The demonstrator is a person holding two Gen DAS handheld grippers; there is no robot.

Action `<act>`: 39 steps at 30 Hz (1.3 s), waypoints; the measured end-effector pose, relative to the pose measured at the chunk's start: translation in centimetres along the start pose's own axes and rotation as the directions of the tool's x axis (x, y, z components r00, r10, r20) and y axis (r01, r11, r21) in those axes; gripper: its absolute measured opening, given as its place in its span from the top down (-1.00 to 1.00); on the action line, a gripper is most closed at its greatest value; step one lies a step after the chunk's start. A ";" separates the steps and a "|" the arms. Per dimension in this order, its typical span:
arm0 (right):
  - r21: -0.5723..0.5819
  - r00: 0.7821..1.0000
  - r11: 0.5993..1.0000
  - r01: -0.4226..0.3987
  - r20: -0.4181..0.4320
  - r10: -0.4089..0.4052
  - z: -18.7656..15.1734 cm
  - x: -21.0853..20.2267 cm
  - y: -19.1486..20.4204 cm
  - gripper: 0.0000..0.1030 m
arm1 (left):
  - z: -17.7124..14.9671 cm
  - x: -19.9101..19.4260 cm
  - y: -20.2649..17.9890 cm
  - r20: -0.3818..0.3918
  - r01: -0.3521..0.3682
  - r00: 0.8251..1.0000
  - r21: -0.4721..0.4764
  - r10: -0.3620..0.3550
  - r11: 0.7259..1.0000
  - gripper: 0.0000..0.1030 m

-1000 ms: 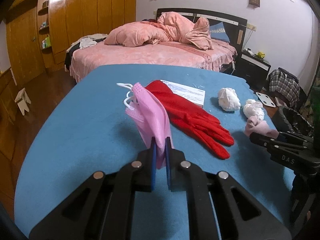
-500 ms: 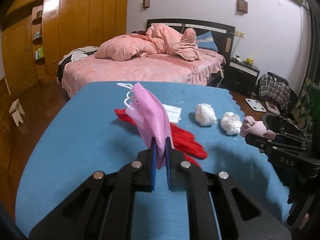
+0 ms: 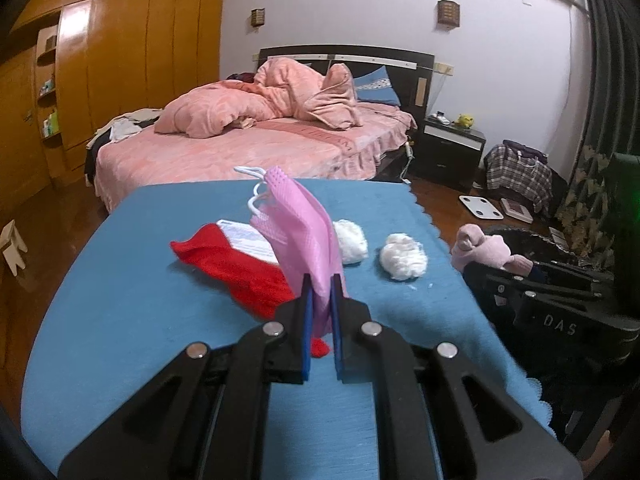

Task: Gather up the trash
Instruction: 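Carry the pink mask and pink sock over the bin and open both tools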

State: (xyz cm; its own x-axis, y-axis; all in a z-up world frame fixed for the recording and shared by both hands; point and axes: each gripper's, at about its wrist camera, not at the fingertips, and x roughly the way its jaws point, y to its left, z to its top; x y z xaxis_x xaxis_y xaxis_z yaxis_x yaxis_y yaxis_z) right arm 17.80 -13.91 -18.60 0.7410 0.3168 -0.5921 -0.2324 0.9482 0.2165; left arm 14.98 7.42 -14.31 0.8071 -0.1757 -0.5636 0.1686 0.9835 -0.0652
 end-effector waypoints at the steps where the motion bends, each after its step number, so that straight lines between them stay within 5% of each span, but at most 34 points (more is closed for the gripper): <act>1: 0.003 1.000 1.000 0.003 0.006 -0.003 0.0 -0.4 -0.1 0.28 | 0.1 0.0 -0.3 0.002 0.007 1.000 0.003 -0.007 1.000 0.85; 18: 0.089 0.986 0.986 0.140 0.076 -0.147 0.0 -6.3 -6.7 0.28 | 2.2 0.6 -7.5 0.020 0.168 0.985 0.096 -0.170 0.981 0.85; 35: 0.257 0.919 0.893 0.368 0.047 -0.392 -2.6 -11.6 -18.7 0.23 | 3.4 5.2 -20.6 -0.075 0.442 0.897 0.193 -0.436 0.876 0.82; 37: 0.264 0.911 0.885 0.384 0.045 -0.409 -2.9 -11.9 -19.4 0.19 | 3.3 6.0 -21.6 -0.086 0.458 0.889 0.190 -0.450 0.868 0.62; 39: 0.274 0.900 0.872 0.406 0.046 -0.434 -3.2 -12.3 -20.2 -0.10 | 2.8 6.4 -22.0 -0.094 0.468 0.884 0.178 -0.458 0.866 0.35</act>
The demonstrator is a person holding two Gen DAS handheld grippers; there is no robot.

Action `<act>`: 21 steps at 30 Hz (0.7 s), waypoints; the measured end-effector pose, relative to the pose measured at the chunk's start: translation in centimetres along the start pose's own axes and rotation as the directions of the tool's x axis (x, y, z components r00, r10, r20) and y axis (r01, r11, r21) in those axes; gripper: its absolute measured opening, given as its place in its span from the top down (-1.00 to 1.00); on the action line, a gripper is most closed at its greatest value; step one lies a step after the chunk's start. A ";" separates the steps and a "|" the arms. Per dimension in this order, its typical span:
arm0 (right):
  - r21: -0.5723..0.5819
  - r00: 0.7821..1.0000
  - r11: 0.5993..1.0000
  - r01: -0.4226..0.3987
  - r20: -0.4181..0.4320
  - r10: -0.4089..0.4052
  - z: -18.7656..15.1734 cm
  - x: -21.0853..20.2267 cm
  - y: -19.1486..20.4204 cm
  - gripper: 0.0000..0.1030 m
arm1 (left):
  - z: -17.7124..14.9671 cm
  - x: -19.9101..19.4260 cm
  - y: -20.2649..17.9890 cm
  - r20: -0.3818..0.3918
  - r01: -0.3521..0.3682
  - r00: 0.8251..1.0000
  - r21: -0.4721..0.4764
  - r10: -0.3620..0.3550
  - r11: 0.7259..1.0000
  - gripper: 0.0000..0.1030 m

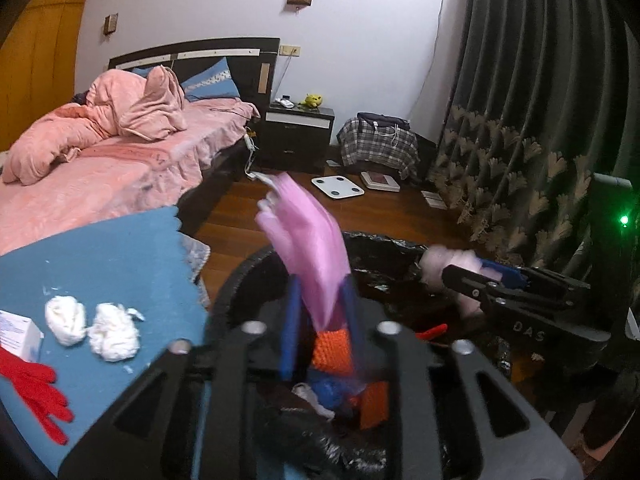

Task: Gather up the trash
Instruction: 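Carry the pink mask and pink sock over the bin and open both tools, then move both open tools back over the table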

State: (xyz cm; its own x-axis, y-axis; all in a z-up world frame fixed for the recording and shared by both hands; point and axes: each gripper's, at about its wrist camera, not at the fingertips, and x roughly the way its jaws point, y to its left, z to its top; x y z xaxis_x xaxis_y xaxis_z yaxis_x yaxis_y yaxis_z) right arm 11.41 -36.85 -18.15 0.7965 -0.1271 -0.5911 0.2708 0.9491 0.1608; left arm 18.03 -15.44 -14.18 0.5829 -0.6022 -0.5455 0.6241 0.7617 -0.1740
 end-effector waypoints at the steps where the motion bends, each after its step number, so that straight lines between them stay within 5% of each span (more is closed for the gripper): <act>1: 0.003 1.000 1.000 0.008 0.003 -0.008 0.0 0.0 -0.3 -0.17 | -0.2 0.1 -0.2 -0.001 0.002 1.000 -0.005 -0.002 1.000 0.15; 7: 0.010 0.999 0.999 0.044 0.024 -0.044 -0.2 -0.1 -0.9 -0.85 | -1.6 -0.3 -0.3 0.005 -0.065 0.998 -0.013 0.065 0.998 -0.39; 10: 0.005 0.999 1.000 0.028 0.026 -0.028 -0.2 -0.1 -0.6 -0.88 | -2.2 -1.3 0.0 0.017 -0.130 0.991 -0.020 0.130 0.991 -0.67; 18: -0.036 0.998 0.998 -0.059 0.013 0.060 -0.8 -0.1 4.3 -0.88 | -4.4 -4.9 4.9 -0.004 -0.277 0.960 -0.110 0.279 0.954 -0.74; 21: -0.067 0.995 0.992 -0.103 0.005 0.104 -0.9 0.1 6.9 -0.88 | -5.5 -6.8 7.7 -0.018 -0.351 0.936 -0.150 0.352 0.924 -0.74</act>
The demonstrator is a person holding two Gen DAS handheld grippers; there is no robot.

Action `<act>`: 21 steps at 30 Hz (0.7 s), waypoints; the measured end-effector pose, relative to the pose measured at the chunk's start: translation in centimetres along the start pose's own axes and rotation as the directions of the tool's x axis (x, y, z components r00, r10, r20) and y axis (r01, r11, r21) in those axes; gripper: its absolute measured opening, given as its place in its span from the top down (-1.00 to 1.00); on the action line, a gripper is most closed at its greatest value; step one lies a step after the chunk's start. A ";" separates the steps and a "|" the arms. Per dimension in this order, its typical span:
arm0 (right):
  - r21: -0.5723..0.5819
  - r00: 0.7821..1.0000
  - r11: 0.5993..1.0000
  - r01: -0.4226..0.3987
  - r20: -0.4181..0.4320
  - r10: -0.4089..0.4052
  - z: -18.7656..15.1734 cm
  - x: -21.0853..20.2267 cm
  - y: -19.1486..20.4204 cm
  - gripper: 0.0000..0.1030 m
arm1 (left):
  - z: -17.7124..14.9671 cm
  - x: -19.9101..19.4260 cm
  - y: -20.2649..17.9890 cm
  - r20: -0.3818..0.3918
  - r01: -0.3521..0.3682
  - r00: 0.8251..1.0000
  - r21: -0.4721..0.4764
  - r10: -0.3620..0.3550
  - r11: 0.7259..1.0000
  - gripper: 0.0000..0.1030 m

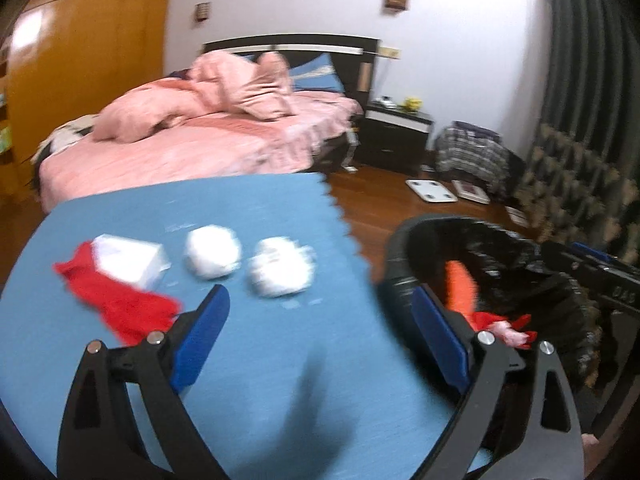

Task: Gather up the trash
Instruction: 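Move both open tools back over the table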

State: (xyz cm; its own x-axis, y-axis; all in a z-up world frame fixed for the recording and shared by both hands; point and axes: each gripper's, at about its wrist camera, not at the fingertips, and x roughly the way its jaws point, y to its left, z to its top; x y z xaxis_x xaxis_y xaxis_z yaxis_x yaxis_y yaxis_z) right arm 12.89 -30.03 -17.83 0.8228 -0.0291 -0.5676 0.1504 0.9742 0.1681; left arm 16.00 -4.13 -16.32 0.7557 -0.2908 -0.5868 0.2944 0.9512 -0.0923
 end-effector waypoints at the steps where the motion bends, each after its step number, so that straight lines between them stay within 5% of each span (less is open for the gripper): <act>1: -0.008 1.000 1.000 -0.013 -0.002 0.013 0.0 0.2 0.7 -0.88 | -0.1 -0.2 0.6 -0.001 -0.015 1.000 -0.009 0.015 1.000 -0.74; 10: -0.113 0.987 0.980 -0.163 -0.025 0.161 0.2 2.7 9.5 -0.88 | -0.7 -1.4 10.0 -0.019 -0.203 0.979 -0.116 0.202 0.972 -0.74; 21: -0.188 0.967 0.949 -0.254 -0.067 0.246 0.4 6.5 17.0 -0.88 | 0.1 1.4 17.4 -0.093 -0.268 0.962 -0.182 0.255 0.946 -0.74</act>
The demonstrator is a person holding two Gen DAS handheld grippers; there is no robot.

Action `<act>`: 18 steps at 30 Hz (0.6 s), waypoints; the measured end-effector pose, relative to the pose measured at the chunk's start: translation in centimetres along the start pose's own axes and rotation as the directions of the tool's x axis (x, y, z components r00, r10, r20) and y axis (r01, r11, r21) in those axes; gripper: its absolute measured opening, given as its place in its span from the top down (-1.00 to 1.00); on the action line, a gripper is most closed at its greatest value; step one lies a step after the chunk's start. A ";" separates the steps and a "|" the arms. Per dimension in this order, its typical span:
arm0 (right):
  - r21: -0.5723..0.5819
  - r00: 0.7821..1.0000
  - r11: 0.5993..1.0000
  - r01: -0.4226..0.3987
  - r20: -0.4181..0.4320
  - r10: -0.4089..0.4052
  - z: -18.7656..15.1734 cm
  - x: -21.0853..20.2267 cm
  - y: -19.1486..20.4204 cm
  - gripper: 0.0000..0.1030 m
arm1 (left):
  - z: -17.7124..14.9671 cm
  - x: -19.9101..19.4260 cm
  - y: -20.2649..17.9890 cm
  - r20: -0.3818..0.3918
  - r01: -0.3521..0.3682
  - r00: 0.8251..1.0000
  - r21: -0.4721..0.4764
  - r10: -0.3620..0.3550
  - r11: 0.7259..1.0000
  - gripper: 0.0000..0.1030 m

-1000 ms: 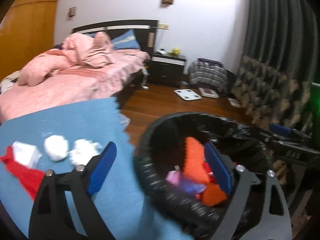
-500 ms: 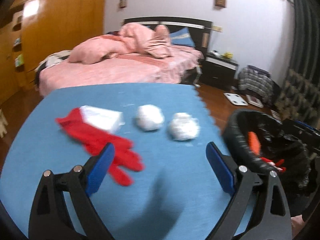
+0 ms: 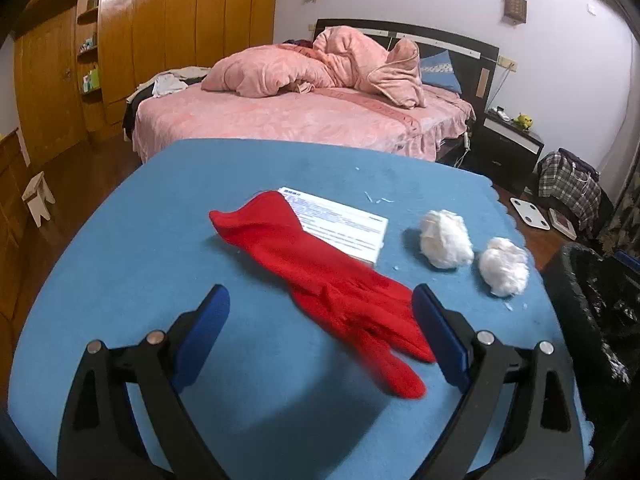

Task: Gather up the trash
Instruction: 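Move both open tools back over the table, then grasp the red glove with the left tool and lift it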

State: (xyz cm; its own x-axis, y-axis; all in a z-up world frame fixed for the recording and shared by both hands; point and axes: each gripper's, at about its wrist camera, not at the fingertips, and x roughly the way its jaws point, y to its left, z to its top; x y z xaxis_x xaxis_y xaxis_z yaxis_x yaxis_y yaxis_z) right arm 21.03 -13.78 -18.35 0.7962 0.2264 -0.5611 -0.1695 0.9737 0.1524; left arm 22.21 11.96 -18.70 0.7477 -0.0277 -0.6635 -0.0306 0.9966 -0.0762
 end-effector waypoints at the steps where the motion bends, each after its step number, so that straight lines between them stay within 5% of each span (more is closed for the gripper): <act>1: -0.002 1.000 1.000 -0.001 -0.003 0.001 0.1 0.4 0.1 -0.88 | 0.2 0.5 0.2 -0.008 0.000 1.000 0.006 0.000 1.000 -0.74; 9: -0.001 0.999 1.000 -0.006 -0.032 0.006 0.5 2.8 0.2 -0.88 | 1.2 4.5 0.8 -0.106 0.059 0.993 0.004 -0.058 0.998 -0.44; 14: -0.009 0.999 1.000 -0.009 -0.040 0.008 0.8 3.5 0.2 -0.88 | 1.3 5.9 1.3 -0.156 0.116 0.981 -0.022 -0.118 0.993 0.13; 16: -0.013 0.999 1.000 -0.012 -0.041 0.011 0.9 3.8 0.3 -0.88 | 1.2 6.1 1.4 -0.159 0.129 0.979 -0.023 -0.131 0.991 0.57; 18: -0.018 0.999 1.000 -0.014 -0.044 0.013 1.0 4.1 0.5 -0.88 | 0.9 6.0 1.2 -0.153 0.129 0.980 -0.020 -0.130 0.991 0.71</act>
State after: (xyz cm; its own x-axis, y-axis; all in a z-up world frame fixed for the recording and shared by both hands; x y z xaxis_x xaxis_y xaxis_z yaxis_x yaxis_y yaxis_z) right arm 24.76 -12.40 -19.77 0.7677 0.2400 -0.5942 -0.1906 0.9708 0.1459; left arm 27.31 13.03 -22.10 0.6351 -0.1690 -0.7537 0.0528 0.9830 -0.1760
